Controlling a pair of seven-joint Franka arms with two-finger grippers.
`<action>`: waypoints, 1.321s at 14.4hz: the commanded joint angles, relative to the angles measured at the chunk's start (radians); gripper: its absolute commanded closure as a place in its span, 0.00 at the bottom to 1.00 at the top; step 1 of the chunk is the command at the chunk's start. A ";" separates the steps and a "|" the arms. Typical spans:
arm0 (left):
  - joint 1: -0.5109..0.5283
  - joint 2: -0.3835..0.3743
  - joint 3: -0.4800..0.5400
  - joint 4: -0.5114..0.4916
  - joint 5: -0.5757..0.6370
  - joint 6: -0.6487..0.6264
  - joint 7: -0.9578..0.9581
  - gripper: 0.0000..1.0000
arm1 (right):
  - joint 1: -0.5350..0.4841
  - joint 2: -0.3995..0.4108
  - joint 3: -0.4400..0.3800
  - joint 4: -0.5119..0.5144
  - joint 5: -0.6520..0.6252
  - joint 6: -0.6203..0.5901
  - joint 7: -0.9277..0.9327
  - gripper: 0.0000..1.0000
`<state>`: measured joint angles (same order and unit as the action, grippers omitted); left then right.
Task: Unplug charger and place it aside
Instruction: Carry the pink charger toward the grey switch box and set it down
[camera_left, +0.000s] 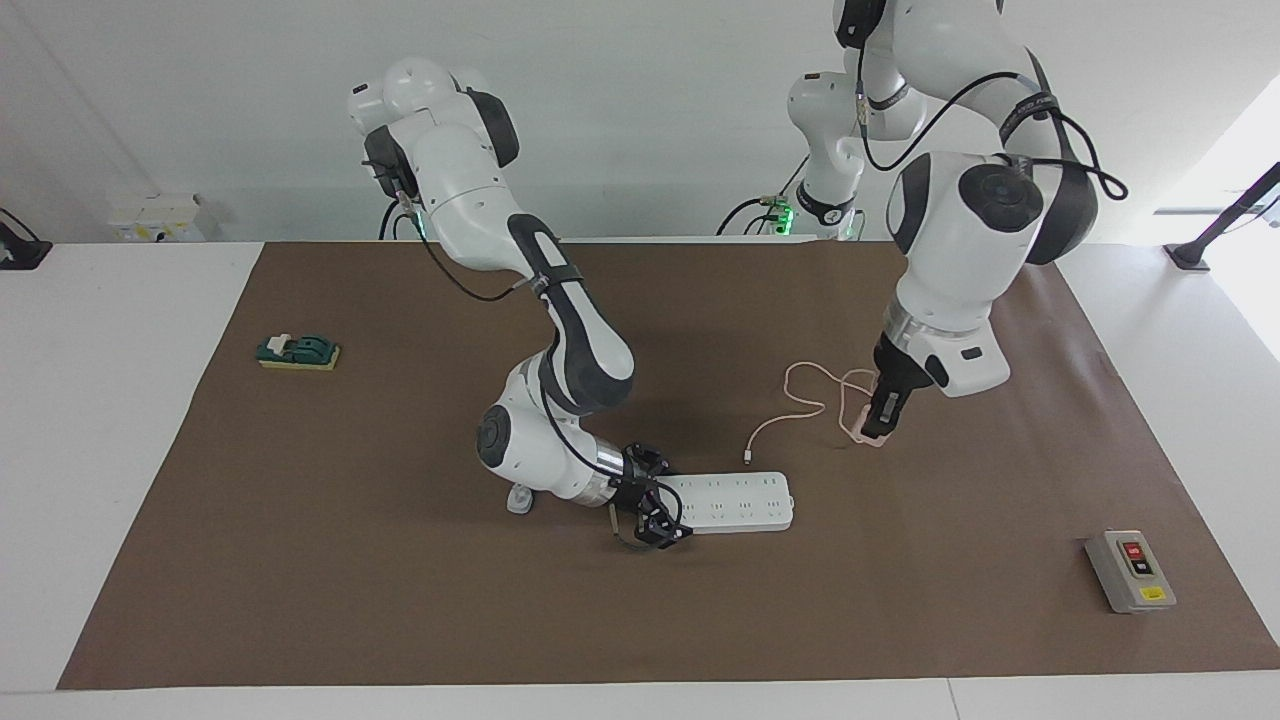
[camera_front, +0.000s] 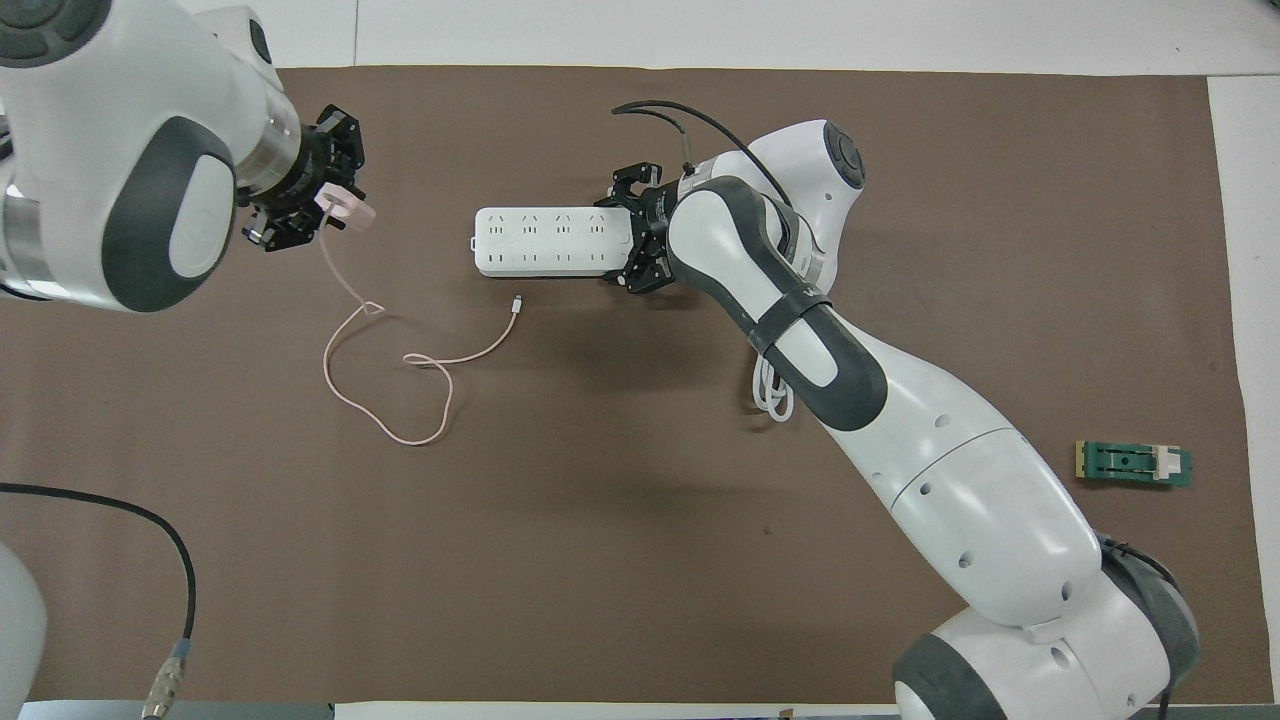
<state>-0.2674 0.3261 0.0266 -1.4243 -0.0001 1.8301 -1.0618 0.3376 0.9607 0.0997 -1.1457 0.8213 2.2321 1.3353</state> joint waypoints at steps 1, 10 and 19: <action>0.082 -0.064 -0.008 -0.015 0.008 -0.046 0.347 1.00 | -0.002 0.053 -0.023 0.060 0.005 0.153 -0.031 0.00; 0.276 -0.116 -0.008 -0.114 0.008 -0.023 1.124 1.00 | -0.008 -0.086 -0.023 -0.100 0.005 0.146 0.008 0.00; 0.287 -0.121 -0.010 -0.156 0.003 0.035 1.211 0.00 | -0.063 -0.109 -0.025 -0.129 0.002 0.008 -0.051 0.00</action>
<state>0.0202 0.2409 0.0187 -1.5394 0.0025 1.8437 0.1337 0.2961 0.8751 0.0837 -1.2581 0.8213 2.2361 1.3173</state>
